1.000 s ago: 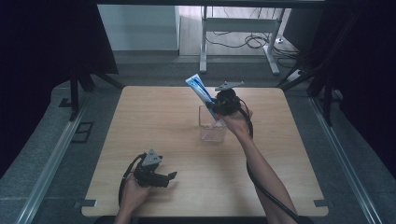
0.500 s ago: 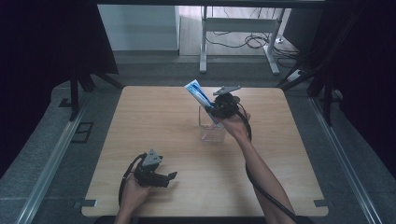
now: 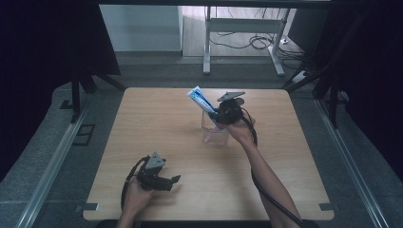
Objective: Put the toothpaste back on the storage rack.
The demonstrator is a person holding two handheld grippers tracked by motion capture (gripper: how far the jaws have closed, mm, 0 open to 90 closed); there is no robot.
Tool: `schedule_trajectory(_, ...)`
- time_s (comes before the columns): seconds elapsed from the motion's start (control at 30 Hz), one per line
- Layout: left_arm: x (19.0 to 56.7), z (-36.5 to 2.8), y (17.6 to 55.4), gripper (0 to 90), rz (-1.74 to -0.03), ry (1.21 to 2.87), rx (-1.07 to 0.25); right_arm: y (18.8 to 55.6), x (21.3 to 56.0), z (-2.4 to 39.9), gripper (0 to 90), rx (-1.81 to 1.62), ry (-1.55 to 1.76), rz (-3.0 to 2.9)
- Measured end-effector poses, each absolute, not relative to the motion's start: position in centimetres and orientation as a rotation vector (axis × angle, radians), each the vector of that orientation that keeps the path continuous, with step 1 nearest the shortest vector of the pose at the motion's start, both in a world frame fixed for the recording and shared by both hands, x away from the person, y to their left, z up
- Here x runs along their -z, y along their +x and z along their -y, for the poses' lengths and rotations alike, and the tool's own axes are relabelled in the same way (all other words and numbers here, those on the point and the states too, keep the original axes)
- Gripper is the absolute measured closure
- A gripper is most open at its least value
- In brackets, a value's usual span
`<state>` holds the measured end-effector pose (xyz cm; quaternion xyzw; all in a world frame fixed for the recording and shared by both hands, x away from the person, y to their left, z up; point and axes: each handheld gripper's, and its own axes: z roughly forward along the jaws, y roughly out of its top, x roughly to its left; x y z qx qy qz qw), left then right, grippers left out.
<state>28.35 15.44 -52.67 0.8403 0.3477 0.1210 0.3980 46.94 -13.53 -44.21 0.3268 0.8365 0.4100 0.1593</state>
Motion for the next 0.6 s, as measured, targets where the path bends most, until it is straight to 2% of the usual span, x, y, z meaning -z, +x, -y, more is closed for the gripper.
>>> schedule_trajectory(0.6,52.8,-15.24,28.42,13.1,-0.876,2.141,-0.302,46.51,45.09,14.4,68.6,-1.152,0.95,-2.47)
